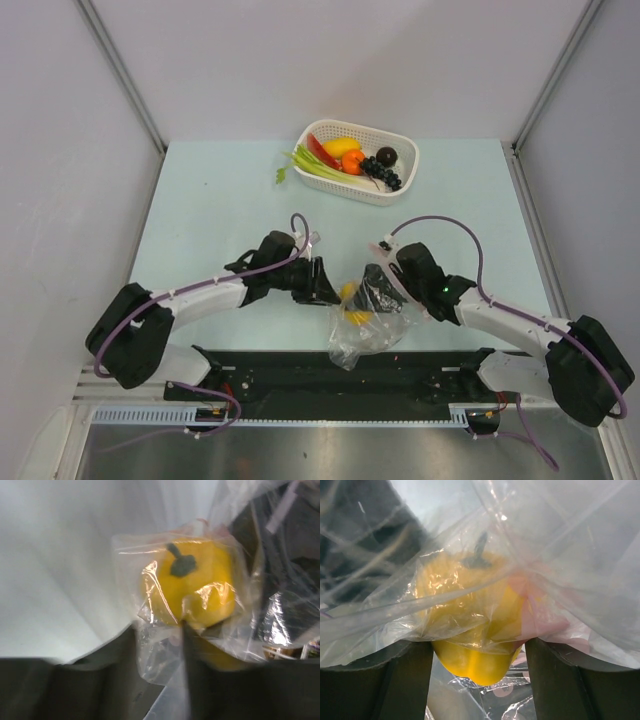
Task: Open the zip-top bag and remove the fake food
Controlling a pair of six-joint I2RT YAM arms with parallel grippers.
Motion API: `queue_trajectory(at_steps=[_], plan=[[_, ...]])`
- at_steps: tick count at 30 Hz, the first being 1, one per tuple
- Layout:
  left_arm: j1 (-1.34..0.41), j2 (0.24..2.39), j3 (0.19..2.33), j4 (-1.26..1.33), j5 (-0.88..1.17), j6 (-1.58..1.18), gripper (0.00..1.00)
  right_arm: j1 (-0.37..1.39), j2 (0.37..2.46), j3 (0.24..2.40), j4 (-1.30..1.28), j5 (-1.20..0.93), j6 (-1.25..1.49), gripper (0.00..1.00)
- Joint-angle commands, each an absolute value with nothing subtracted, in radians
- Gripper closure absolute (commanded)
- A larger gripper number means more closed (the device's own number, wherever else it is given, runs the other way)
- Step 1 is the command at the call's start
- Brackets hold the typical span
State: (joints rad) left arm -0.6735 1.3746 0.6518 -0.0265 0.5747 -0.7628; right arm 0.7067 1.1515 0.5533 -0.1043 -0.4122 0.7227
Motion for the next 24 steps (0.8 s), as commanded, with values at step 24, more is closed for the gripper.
queue_trajectory(at_steps=[24], plan=[[-0.587, 1.379, 0.732, -0.468, 0.006, -0.735, 1.00, 0.701, 0.594, 0.712, -0.787, 0.075, 0.693, 1.00]])
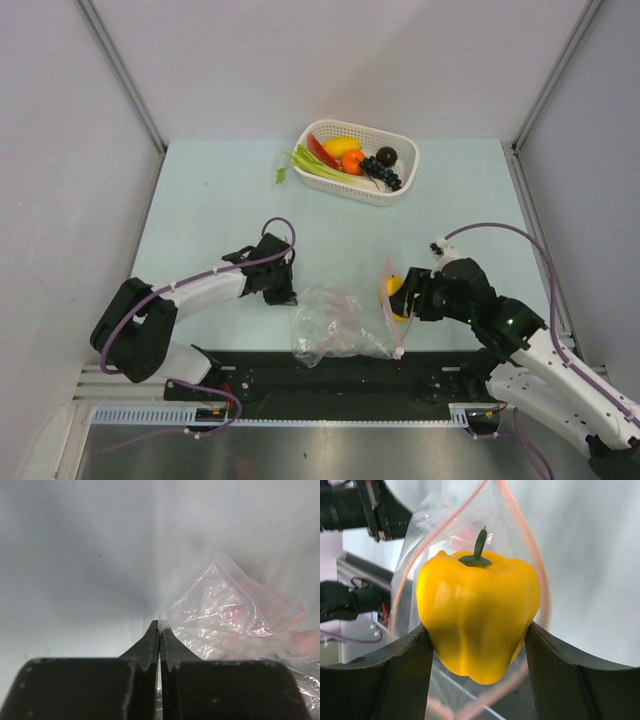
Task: Open the zip-top bag and remove the fake food
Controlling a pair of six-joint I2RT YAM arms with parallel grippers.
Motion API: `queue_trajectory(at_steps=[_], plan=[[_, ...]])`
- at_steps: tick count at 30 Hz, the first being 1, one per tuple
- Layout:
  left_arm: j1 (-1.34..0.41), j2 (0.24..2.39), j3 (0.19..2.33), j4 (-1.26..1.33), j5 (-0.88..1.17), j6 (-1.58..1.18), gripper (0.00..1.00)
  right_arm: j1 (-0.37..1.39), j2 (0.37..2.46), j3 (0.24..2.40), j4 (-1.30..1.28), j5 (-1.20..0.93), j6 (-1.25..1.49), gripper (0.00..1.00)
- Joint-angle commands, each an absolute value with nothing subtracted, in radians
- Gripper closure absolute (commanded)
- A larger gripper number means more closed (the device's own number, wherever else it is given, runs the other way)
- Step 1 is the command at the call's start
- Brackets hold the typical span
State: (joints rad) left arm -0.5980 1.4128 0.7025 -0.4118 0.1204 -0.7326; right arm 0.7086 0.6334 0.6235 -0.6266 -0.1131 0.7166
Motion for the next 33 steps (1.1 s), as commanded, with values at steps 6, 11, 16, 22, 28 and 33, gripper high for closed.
queue_trajectory(at_steps=[6, 11, 16, 22, 28, 33], plan=[[-0.584, 1.367, 0.776, -0.515, -0.038, -0.713, 1.00, 0.693, 0.551, 0.816, -0.792, 0.184, 0.664, 1.00], [-0.584, 1.364, 0.802, -0.526, -0.037, -0.699, 1.00, 0.686, 0.620, 0.903, -0.661, 0.293, 0.569, 1.00], [-0.583, 1.364, 0.842, -0.555, -0.052, -0.677, 1.00, 0.536, 0.891, 0.976, -0.392, 0.260, 0.488, 1.00], [-0.583, 1.374, 0.887, -0.554, -0.025, -0.650, 0.92, 0.307, 1.248, 1.078, -0.074, -0.041, 0.563, 1.00], [-0.583, 1.324, 0.928, -0.560, 0.038, -0.582, 0.54, 0.204, 1.588, 1.218, 0.095, -0.204, 0.584, 1.00], [-0.584, 1.227, 0.977, -0.607, 0.052, -0.513, 0.34, 0.184, 1.768, 1.365, 0.137, -0.242, 0.572, 0.96]])
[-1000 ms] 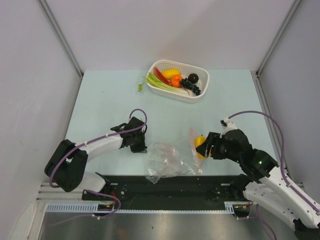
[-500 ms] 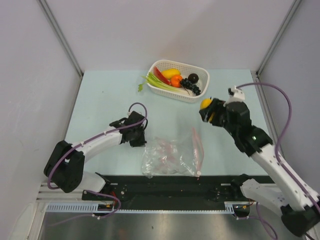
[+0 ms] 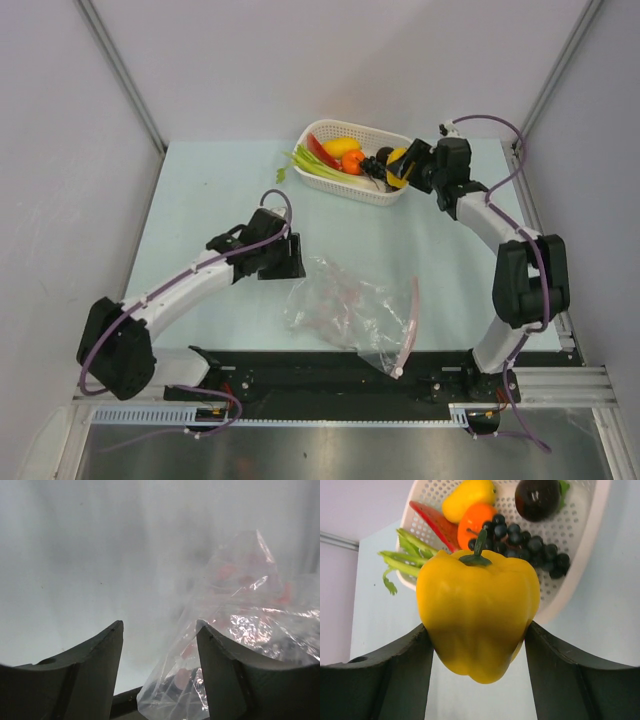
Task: Open the zip-top bag and remove the fake food
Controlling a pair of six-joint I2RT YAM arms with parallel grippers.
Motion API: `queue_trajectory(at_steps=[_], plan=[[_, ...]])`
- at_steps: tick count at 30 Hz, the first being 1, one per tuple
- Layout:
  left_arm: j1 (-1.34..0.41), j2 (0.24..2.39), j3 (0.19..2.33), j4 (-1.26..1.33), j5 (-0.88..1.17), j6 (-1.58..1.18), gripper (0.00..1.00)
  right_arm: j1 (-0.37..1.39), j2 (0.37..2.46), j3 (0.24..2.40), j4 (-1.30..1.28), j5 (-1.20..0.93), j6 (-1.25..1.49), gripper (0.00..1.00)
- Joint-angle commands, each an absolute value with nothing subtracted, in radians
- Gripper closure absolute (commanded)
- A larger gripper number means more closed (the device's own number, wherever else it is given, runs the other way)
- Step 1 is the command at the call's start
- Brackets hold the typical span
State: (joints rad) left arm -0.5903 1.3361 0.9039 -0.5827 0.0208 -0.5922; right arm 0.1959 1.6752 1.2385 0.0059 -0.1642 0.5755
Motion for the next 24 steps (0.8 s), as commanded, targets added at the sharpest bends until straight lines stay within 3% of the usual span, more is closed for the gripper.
queue_trajectory(at_steps=[1, 7, 10, 11, 17, 20, 24], plan=[[-0.584, 1.204, 0.985, -0.615, 0.058, -0.503, 0.34, 0.183, 1.799, 1.390, 0.132, -0.248, 0.577, 0.94], [-0.586, 1.062, 1.025, -0.675, 0.139, -0.457, 0.28, 0.178, 2.069, 1.673, -0.038, -0.288, 0.584, 0.68], [-0.589, 1.000, 1.013, -0.686, 0.155, -0.492, 0.16, 0.175, 2.154, 1.799, -0.125, -0.290, 0.578, 0.59], [-0.591, 0.990, 1.008, -0.689, 0.149, -0.512, 0.12, 0.175, 2.170, 1.825, -0.153, -0.266, 0.572, 0.46], [-0.609, 0.968, 1.017, -0.695, 0.141, -0.520, 0.07, 0.176, 2.180, 1.904, -0.293, -0.192, 0.531, 0.01], [-0.658, 0.986, 1.045, -0.680, 0.133, -0.514, 0.00, 0.175, 2.134, 1.904, -0.366, -0.125, 0.529, 0.00], [-0.808, 1.017, 1.084, -0.620, 0.036, -0.502, 0.00, 0.199, 2.088, 1.963, -0.547, -0.057, 0.514, 0.00]])
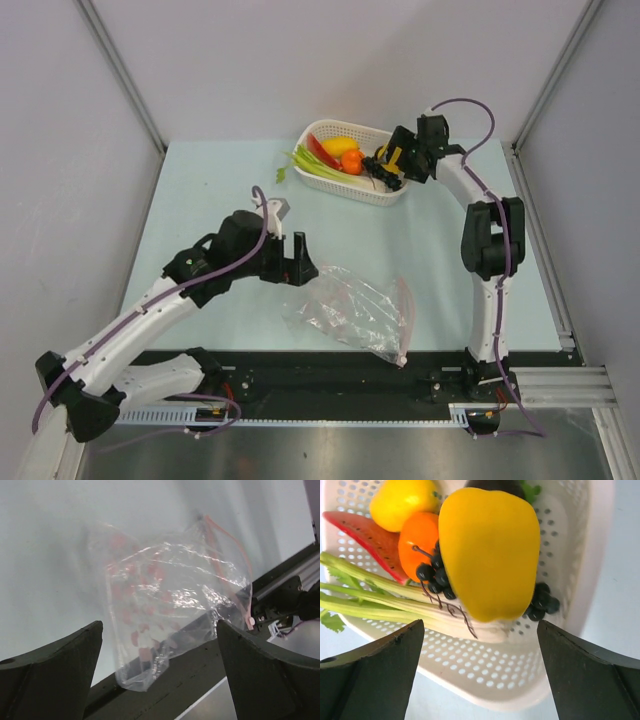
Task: Open the zip-top bag and remove the fake food
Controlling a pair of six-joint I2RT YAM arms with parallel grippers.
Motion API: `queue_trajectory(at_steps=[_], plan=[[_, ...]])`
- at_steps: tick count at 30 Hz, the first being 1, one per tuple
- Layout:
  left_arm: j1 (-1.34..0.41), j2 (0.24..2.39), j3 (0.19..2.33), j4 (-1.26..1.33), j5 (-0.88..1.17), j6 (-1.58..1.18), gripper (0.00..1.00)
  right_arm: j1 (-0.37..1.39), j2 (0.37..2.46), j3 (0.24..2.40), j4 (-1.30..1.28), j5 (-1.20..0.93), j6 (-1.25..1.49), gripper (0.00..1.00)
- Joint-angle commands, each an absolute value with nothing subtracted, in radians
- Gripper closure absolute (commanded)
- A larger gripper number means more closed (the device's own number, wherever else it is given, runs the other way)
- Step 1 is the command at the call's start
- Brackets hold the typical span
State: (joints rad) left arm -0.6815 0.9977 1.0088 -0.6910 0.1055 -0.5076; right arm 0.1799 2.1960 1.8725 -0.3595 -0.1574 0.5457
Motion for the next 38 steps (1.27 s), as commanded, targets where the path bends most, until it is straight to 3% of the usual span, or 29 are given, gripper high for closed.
queue_trajectory(at_steps=[1, 5, 11, 21, 29, 33, 38], plan=[[-0.843, 1.025, 1.110, -0.614, 0.002, -0.499, 0.00, 0.210, 2.070, 1.965, -0.622, -0.032, 0.509, 0.00], [-0.994, 1.035, 1.144, -0.545, -0.138, -0.456, 0.00, 0.299, 1.839, 1.834, -0.687, 0.038, 0.462, 0.00], [-1.129, 0.939, 1.019, -0.376, -0.158, -0.416, 0.00, 0.550, 1.455, 1.419, -0.709, 0.130, 0.549, 0.00], [-1.166, 0.482, 0.815, -0.138, -0.305, -0.495, 0.00, 1.082, 0.878, 1.177, -1.045, 0.543, 0.989, 0.00], [-1.166, 0.200, 0.563, 0.066, -0.307, -0.715, 0.00, 1.120, 0.196, 0.908, -0.888, 0.427, 1.016, 0.00], [-1.167, 0.170, 0.560, 0.014, -0.331, -0.704, 0.00, 1.092, 0.051, 0.838, -0.821, 0.419, 1.028, 0.00], [-1.166, 0.190, 0.615, -0.034, -0.322, -0.673, 0.00, 1.025, 0.046, 0.841, -0.801, 0.364, 0.974, 0.00]])
